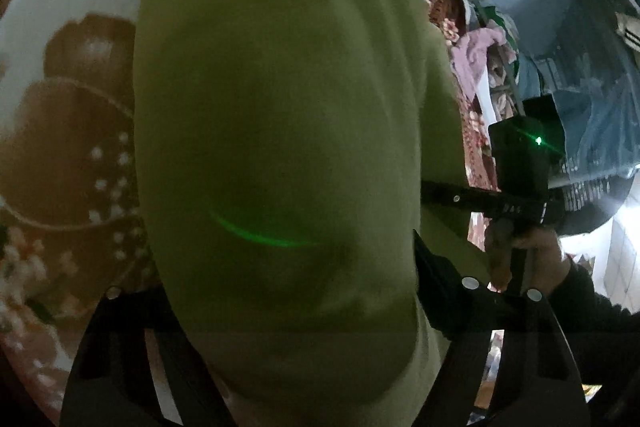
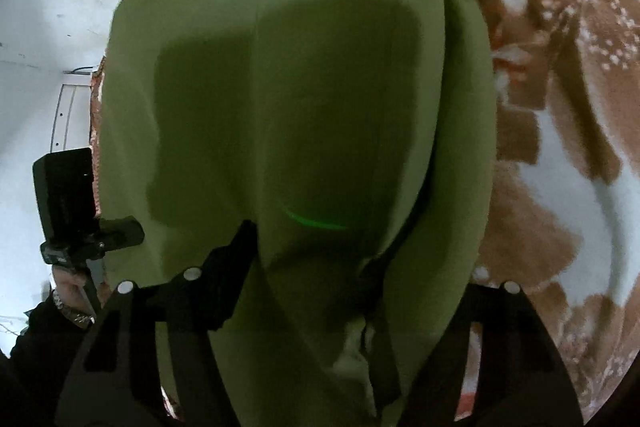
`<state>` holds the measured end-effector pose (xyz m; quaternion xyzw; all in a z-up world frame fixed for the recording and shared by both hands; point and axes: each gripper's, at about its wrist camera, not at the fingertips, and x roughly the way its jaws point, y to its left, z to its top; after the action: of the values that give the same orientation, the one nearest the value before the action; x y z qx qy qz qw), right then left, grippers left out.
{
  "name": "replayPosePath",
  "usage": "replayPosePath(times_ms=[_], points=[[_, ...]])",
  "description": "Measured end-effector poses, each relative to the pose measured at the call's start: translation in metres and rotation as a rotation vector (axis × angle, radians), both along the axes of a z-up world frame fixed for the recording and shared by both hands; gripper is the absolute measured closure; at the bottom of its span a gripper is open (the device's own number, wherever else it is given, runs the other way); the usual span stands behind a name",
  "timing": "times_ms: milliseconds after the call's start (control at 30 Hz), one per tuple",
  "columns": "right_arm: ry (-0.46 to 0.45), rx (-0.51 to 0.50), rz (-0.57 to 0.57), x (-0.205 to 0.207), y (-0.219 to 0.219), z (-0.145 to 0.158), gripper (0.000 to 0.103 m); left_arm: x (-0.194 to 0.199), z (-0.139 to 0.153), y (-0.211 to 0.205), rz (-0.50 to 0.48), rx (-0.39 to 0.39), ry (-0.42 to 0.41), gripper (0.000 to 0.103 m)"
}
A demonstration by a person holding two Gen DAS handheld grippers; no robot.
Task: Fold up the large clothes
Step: 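Lift the jacket bundle with both tools and carry it across the bed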
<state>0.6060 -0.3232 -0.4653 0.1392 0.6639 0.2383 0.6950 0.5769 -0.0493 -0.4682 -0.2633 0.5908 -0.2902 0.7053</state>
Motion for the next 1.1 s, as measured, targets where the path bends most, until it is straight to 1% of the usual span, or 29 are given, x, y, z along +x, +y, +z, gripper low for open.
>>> replayPosePath(times_ms=[33, 67, 100, 133, 167, 200, 233, 300, 400, 467, 567, 633, 733, 767, 800, 867, 900, 933, 1033, 1067, 1100], points=[[0.002, 0.009, -0.001, 0.000, 0.001, -0.004, 0.040, 0.001, -0.008, 0.001, 0.013, -0.019, 0.015, 0.030], [0.003, 0.015, -0.004, 0.001, 0.002, -0.006, 0.043, 0.001, -0.015, 0.001, 0.032, -0.041, 0.025, 0.031], [0.007, 0.018, -0.006, 0.001, 0.002, -0.005, 0.049, 0.001, -0.018, 0.001, 0.045, -0.048, 0.028, 0.035], [0.006, 0.022, -0.004, 0.001, 0.002, -0.003, 0.053, 0.001, -0.016, 0.000, 0.048, -0.042, 0.023, 0.044], [0.001, 0.028, 0.000, 0.000, 0.002, 0.000, 0.061, -0.001, -0.013, 0.000, 0.044, -0.041, 0.015, 0.050], [-0.004, 0.046, 0.003, -0.002, 0.002, 0.005, 0.070, -0.003, -0.008, 0.001, 0.039, -0.038, 0.002, 0.060], [-0.008, 0.069, 0.007, -0.004, 0.003, 0.011, 0.073, -0.005, -0.002, -0.001, 0.032, -0.041, -0.010, 0.068], [-0.007, 0.080, -0.020, -0.007, 0.003, 0.021, 0.077, -0.007, 0.012, -0.004, 0.022, -0.058, -0.028, 0.075], [-0.043, 0.073, 0.001, -0.014, 0.010, 0.039, 0.080, -0.011, 0.030, -0.006, 0.021, -0.064, -0.056, 0.078], [-0.062, 0.092, 0.016, -0.016, 0.012, 0.053, 0.081, -0.015, 0.046, -0.009, 0.009, -0.058, -0.086, 0.079], [-0.082, 0.127, 0.010, -0.022, 0.007, 0.073, 0.081, -0.021, 0.073, -0.009, -0.004, -0.071, -0.113, 0.079], [-0.096, 0.158, -0.006, -0.029, -0.002, 0.090, 0.081, -0.022, 0.088, -0.009, -0.012, -0.074, -0.129, 0.079], [-0.126, 0.172, -0.019, -0.041, -0.026, 0.116, 0.081, -0.029, 0.120, -0.027, -0.051, -0.070, -0.157, 0.079], [-0.136, 0.176, -0.033, -0.049, -0.040, 0.125, 0.081, -0.033, 0.125, -0.029, -0.064, -0.069, -0.162, 0.079], [-0.139, 0.176, -0.045, -0.055, -0.050, 0.129, 0.081, -0.035, 0.132, -0.039, -0.083, -0.068, -0.166, 0.079], [-0.144, 0.172, -0.081, -0.075, -0.081, 0.140, 0.081, -0.041, 0.147, -0.077, -0.141, -0.064, -0.178, 0.078], [-0.150, 0.160, -0.107, -0.088, -0.105, 0.146, 0.081, -0.042, 0.151, -0.095, -0.162, -0.068, -0.180, 0.078], [-0.156, 0.145, -0.137, -0.102, -0.129, 0.153, 0.081, -0.046, 0.155, -0.122, -0.201, -0.080, -0.182, 0.078], [-0.168, 0.109, -0.230, -0.144, -0.196, 0.167, 0.081, -0.055, 0.156, -0.190, -0.294, -0.121, -0.181, 0.078], [-0.171, 0.096, -0.267, -0.155, -0.224, 0.174, 0.081, -0.060, 0.157, -0.221, -0.339, -0.144, -0.178, 0.078], [-0.178, 0.076, -0.323, -0.179, -0.257, 0.181, 0.081, -0.065, 0.157, -0.249, -0.381, -0.164, -0.177, 0.078]])
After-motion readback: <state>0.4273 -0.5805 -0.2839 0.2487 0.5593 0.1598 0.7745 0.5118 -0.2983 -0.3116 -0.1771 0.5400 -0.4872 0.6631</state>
